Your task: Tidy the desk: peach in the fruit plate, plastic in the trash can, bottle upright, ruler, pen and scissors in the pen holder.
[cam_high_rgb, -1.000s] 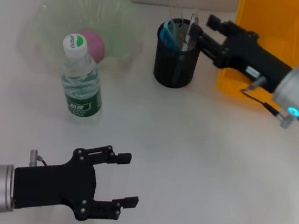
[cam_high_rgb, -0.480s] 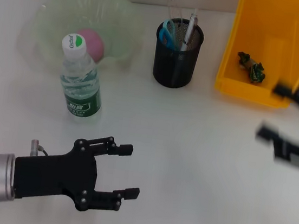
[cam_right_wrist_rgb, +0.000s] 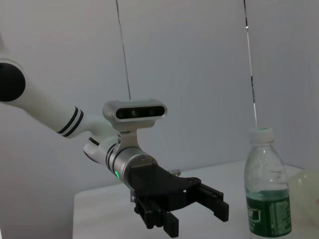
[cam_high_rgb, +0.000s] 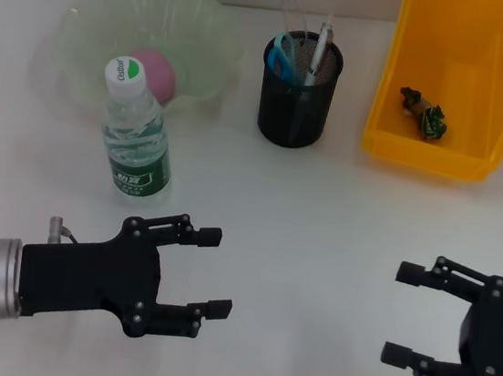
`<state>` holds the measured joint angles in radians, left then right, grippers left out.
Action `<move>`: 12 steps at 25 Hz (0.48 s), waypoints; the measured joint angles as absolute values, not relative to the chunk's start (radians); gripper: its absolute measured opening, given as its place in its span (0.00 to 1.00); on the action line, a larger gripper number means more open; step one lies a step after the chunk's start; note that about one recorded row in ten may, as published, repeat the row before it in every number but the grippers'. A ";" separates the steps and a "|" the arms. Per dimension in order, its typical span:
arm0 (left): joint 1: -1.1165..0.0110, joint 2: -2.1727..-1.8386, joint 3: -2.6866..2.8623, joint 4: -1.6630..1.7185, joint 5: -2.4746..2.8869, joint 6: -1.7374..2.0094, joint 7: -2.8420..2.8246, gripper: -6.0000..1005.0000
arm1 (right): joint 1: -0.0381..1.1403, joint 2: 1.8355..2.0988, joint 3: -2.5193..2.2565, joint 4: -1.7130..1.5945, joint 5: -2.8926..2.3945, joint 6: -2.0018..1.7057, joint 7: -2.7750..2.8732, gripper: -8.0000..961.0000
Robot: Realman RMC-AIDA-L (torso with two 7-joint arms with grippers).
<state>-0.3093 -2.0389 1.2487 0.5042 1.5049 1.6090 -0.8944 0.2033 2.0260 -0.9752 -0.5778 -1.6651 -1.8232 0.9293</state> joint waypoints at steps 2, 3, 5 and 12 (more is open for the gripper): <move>-0.310 -2.039 1.249 0.504 1.505 1.609 -0.894 0.79 | 0.208 2.035 -0.975 -0.579 -1.677 -1.803 0.929 0.88; -0.310 -2.039 1.249 0.504 1.505 1.609 -0.894 0.79 | 0.209 2.037 -0.975 -0.579 -1.680 -1.796 0.929 0.88; -0.312 -2.040 1.249 0.505 1.505 1.609 -0.894 0.79 | 0.211 2.043 -0.975 -0.580 -1.687 -1.780 0.929 0.88; -0.317 -2.043 1.249 0.505 1.505 1.606 -0.894 0.79 | 0.222 2.057 -0.974 -0.580 -1.692 -1.744 0.929 0.88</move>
